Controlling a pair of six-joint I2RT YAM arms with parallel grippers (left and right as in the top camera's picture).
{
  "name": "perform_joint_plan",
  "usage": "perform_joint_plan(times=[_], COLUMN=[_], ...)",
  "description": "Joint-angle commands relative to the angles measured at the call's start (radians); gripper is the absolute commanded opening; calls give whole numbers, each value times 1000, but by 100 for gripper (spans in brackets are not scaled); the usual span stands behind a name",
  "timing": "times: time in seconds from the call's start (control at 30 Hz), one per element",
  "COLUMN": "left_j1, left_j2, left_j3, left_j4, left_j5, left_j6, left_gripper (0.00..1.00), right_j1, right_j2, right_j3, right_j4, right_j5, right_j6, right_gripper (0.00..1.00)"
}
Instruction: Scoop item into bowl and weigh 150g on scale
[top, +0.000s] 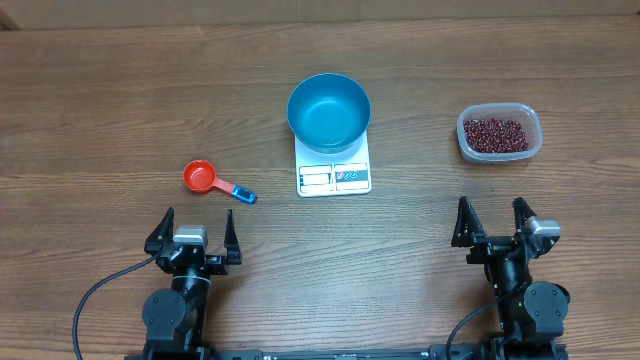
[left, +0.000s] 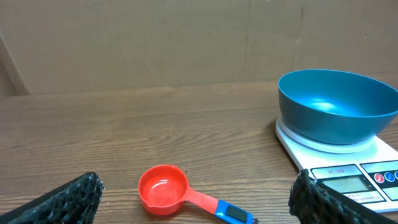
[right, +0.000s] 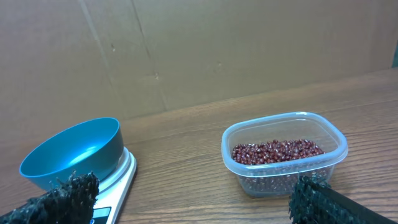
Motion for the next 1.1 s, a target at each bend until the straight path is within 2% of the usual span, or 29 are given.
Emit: perform_joint_plan(times=[0.0,0.9,1.07], left_j1=[7,6,5], left_j2=[-11,-11,-11], left_j3=[-6,-6,-6], left_j4=[4,10,35], left_j5=[9,9,172], left_j6=[16,19,-29], left_gripper=[100,100,100], right_j1=[5,5,5], right_j2=[-10,-10,-10], right_j3=[-11,-11,-11], right_j4=[7,7,7], right_j5=[2,2,2], right_j6=[-4,-4,-4], right_gripper=[100,100,100])
